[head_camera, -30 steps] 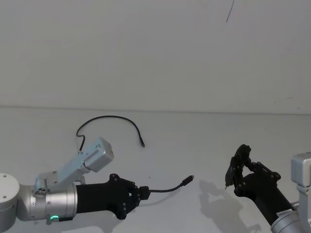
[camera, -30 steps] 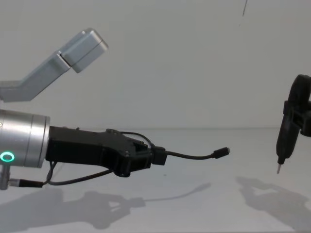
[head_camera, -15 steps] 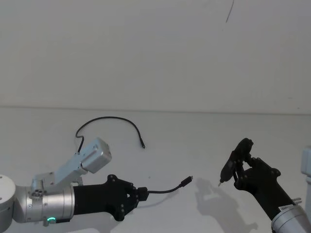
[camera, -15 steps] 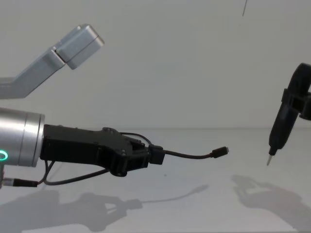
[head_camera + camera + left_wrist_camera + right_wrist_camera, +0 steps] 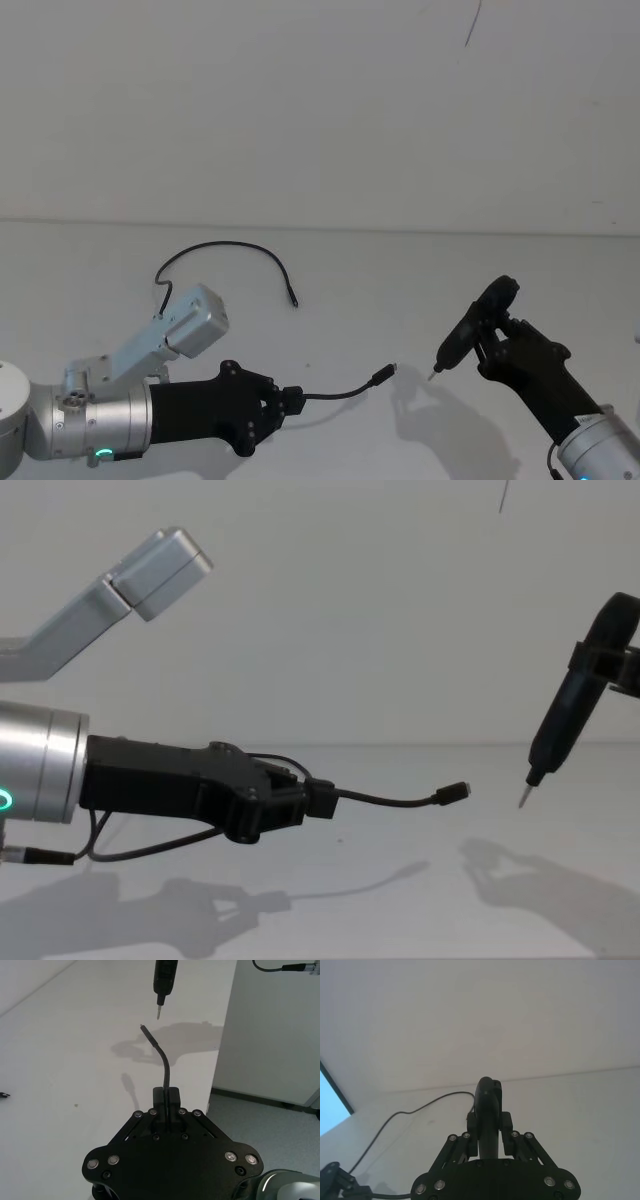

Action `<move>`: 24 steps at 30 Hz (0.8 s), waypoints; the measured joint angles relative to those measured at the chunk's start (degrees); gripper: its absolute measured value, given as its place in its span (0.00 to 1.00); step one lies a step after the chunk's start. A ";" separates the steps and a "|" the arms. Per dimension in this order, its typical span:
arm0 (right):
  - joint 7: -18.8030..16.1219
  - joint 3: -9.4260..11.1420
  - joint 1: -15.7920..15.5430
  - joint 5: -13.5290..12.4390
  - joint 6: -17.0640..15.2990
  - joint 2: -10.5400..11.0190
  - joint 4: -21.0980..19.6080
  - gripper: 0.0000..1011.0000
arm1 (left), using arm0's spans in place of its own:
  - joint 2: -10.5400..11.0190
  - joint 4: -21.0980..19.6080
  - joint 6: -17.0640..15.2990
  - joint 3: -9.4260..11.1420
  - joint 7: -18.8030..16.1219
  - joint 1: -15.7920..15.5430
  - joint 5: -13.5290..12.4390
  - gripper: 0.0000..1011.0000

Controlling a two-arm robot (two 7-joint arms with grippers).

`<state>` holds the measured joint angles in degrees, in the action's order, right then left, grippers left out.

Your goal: Pick up the data cable with the one hand.

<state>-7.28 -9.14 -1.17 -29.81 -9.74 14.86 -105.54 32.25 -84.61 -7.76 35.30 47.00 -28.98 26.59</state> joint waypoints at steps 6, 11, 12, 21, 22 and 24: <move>-0.61 0.26 0.00 -1.83 -0.53 -0.35 -0.31 0.27 | 0.08 -0.14 -0.04 -0.04 -0.04 0.04 0.04 0.05; -1.08 0.37 -0.01 -3.11 -0.66 -0.45 -0.36 0.27 | 0.11 -0.19 -0.07 -0.05 -0.07 0.07 0.04 0.05; -1.16 0.38 -0.01 -3.25 -0.66 -0.46 -0.37 0.27 | 0.11 -0.20 -0.07 -0.05 -0.07 0.07 0.04 0.05; -1.76 0.32 0.27 -4.49 -0.48 -0.45 -0.06 0.27 | 0.15 -0.26 -0.08 -0.04 -0.08 0.11 0.04 0.05; -1.85 0.28 0.36 -4.66 -0.38 -0.44 0.08 0.27 | 0.16 -0.26 -0.08 -0.05 -0.07 0.11 0.04 0.05; -1.96 0.21 0.51 -4.87 -0.25 -0.41 0.29 0.27 | 0.16 -0.28 -0.08 -0.05 -0.07 0.11 0.04 0.05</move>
<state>-9.24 -8.93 -0.66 -34.68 -9.99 14.45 -105.25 32.41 -84.89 -7.84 35.25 46.93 -28.87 26.63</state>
